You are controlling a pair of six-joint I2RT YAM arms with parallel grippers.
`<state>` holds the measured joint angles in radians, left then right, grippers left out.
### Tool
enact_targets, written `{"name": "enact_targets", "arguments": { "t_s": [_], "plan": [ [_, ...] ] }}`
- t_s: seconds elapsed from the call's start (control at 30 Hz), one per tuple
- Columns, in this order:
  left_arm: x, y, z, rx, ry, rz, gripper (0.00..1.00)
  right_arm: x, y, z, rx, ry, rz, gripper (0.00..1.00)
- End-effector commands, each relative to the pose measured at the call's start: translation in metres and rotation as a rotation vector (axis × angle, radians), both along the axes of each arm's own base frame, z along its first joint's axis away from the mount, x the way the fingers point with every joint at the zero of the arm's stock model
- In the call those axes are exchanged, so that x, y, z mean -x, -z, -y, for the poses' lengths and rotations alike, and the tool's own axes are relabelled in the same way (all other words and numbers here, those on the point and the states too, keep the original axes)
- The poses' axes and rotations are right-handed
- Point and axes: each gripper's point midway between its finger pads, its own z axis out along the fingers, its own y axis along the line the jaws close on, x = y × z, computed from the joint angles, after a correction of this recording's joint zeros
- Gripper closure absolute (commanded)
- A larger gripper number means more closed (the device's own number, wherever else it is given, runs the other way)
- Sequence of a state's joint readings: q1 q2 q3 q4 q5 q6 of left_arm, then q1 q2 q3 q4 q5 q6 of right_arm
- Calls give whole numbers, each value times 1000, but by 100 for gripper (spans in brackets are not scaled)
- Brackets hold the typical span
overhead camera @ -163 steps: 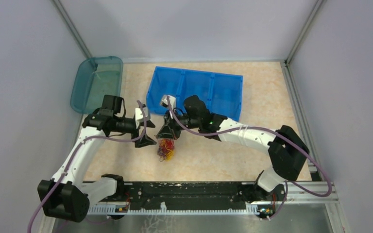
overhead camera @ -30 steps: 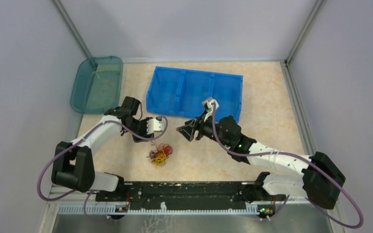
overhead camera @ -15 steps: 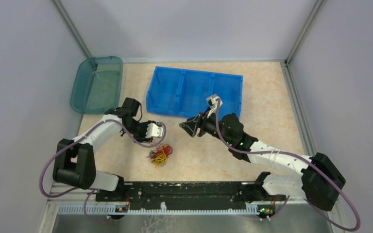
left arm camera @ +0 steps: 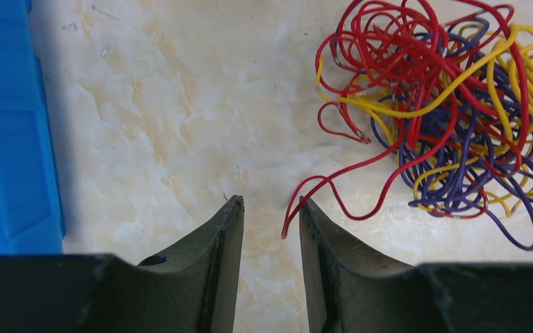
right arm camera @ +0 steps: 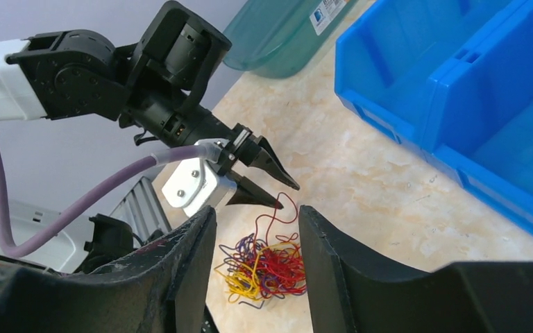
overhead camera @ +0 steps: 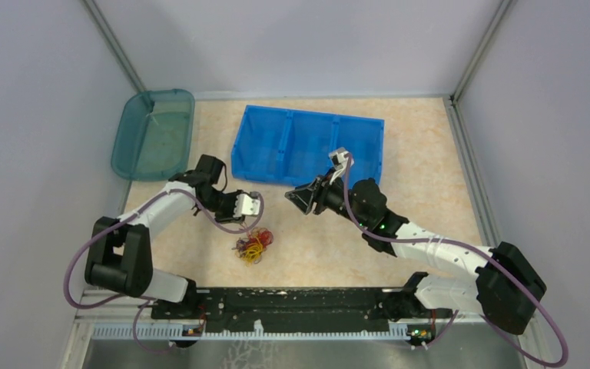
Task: Untangle the cables
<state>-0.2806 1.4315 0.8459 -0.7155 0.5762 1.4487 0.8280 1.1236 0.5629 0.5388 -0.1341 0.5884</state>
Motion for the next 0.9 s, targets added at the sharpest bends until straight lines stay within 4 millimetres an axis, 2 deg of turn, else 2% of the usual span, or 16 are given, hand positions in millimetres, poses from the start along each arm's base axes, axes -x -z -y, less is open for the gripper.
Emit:
{"name": "enact_targets", "arguments": {
  "t_s": [0.0,0.13,0.23,0.4,0.53,0.6,0.7,0.87],
  "plan": [
    [7,1,18,84,-9,-22,60,0,-27,-2,-75,-4,41,52],
    [14,11,14,59,-17,-18,63,0,-29,1,-85,9,39,53],
    [4,14,8,31,-38,52,71,0,-32,2,-96,11,36,55],
    [-18,-3,11,59,-114,122,87,1,-37,2,-115,10,35,58],
    [-21,-34,16,106,-164,127,95,1,-38,3,-118,15,36,59],
    [-16,-53,17,137,-177,137,99,2,-39,4,-124,15,40,59],
    [1,-83,22,204,-163,151,100,3,-44,4,-142,6,55,59],
    [35,-151,37,362,-165,150,100,12,-52,-7,-167,-78,84,53]
  ]
}}
